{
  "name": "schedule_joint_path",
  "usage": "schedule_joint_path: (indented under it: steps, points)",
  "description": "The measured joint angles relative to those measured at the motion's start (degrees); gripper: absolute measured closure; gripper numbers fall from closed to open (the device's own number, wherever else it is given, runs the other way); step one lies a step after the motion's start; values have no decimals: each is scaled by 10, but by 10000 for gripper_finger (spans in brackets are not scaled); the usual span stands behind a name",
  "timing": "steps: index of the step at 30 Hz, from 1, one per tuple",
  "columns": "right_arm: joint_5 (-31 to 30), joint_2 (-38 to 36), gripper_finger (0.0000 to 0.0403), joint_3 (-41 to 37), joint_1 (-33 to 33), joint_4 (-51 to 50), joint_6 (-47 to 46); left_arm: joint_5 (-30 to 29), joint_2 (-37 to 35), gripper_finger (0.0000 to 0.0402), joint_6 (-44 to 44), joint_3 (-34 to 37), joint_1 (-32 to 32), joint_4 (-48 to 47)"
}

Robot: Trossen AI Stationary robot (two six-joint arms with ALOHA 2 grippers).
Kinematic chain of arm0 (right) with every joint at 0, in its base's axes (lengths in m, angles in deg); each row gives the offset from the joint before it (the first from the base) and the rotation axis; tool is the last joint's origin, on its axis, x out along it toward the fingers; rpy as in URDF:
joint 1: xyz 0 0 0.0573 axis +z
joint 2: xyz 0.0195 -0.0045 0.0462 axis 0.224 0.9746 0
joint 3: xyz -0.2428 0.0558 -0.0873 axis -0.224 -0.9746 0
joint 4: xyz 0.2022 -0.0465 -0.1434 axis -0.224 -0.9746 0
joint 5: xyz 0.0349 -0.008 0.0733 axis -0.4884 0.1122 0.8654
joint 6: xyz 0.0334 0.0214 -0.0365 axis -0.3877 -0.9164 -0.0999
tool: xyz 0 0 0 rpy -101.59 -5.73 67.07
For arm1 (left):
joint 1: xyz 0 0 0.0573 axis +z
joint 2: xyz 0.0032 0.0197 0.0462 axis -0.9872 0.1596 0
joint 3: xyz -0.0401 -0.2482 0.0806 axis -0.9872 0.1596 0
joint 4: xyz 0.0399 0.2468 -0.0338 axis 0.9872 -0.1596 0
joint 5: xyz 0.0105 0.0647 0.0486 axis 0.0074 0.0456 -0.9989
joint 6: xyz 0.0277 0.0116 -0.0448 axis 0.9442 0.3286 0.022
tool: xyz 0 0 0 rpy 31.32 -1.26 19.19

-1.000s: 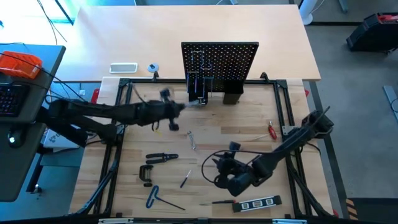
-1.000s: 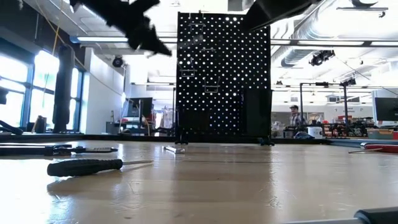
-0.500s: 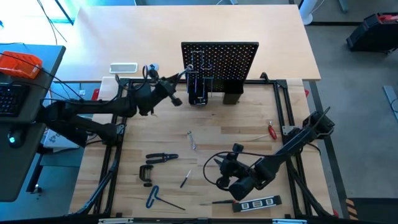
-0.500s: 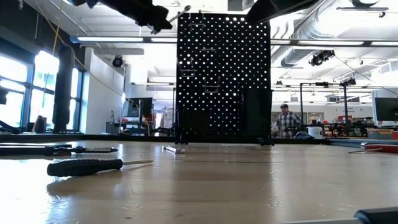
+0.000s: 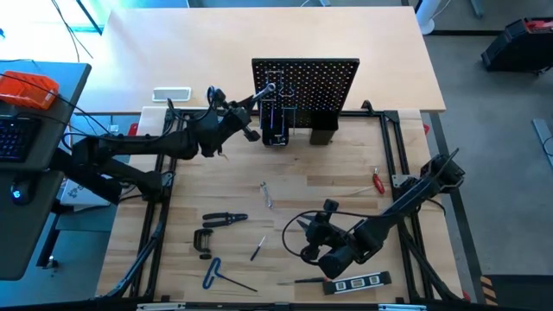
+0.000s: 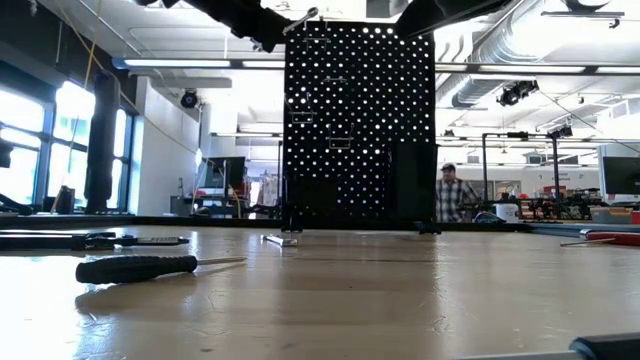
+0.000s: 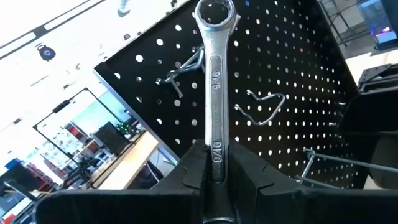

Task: Hang tools onto peg board
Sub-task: Hang the wrench onto the pegboard

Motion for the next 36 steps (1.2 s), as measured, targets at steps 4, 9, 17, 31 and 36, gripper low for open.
schedule_joint_path:
  steps: [4,9,17,31,36]
  points:
    - [0,0,331,0,0,0,1,-17,0,372,10,0,-5,-7]
    - [1,0,331,0,1,-1,2,-34,0,372,27,0,-9,-7]
    - [2,0,331,0,3,-4,0,-42,-2,372,38,0,-8,-6]
    - [2,0,331,0,3,-9,0,-55,-3,372,53,0,-4,-10]
    - [2,0,331,0,4,-10,-7,-55,-3,372,53,0,6,-13]
